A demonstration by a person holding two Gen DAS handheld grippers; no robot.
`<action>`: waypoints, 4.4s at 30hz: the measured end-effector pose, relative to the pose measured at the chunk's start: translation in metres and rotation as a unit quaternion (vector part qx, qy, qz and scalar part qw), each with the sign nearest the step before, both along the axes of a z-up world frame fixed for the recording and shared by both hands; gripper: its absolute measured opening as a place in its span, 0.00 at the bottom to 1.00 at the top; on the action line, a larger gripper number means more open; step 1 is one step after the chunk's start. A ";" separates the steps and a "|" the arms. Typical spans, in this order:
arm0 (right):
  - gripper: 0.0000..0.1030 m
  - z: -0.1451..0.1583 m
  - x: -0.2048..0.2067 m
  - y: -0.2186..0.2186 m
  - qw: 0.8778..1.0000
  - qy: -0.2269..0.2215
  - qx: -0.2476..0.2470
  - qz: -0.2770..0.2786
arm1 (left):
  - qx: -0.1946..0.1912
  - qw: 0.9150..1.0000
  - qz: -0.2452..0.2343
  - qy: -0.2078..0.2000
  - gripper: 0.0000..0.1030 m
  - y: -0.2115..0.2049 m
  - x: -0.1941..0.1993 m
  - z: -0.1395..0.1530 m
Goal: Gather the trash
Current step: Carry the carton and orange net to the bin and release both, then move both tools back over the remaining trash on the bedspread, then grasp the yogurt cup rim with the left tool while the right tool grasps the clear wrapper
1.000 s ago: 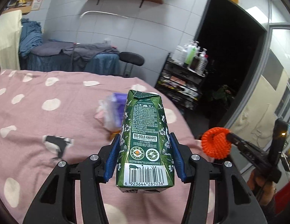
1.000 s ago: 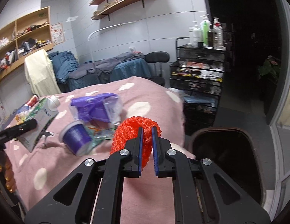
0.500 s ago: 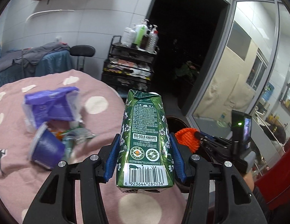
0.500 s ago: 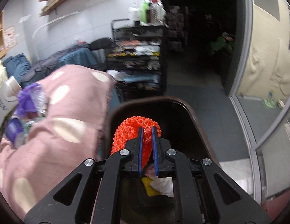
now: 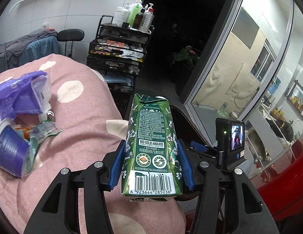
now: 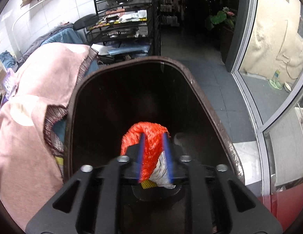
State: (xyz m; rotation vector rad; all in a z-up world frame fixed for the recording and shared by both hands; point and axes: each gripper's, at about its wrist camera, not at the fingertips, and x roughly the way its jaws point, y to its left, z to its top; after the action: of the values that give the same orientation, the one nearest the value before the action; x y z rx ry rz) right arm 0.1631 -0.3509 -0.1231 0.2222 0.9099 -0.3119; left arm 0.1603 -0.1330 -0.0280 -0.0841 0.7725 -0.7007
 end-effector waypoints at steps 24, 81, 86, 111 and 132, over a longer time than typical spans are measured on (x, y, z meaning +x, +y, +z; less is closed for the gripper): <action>0.86 0.048 -0.039 -0.053 0.992 -0.045 -0.047 -0.110 | 0.049 0.995 -0.068 0.046 0.49 -0.079 0.012 -0.029; 0.95 0.106 -0.015 0.125 0.975 -0.133 -0.034 0.177 | 0.050 0.986 0.149 -0.061 0.88 0.102 -0.034 0.007; 0.95 0.109 -0.010 0.161 0.965 -0.134 -0.037 0.221 | 0.064 0.979 0.187 -0.048 0.88 0.140 -0.028 -0.002; 0.95 0.101 0.019 0.197 0.958 -0.107 -0.009 0.267 | 0.082 0.994 0.064 0.032 0.26 0.159 0.054 -0.029; 0.65 0.072 0.078 0.279 0.907 -0.039 -0.122 0.401 | 0.029 0.988 0.149 0.003 0.08 0.188 0.007 -0.019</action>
State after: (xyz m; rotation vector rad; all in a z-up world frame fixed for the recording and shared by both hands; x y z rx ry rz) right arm 0.2412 -0.0724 -0.0512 -0.3739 0.8032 0.3504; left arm 0.1678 0.0554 -0.0472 -0.1456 0.7655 -0.3930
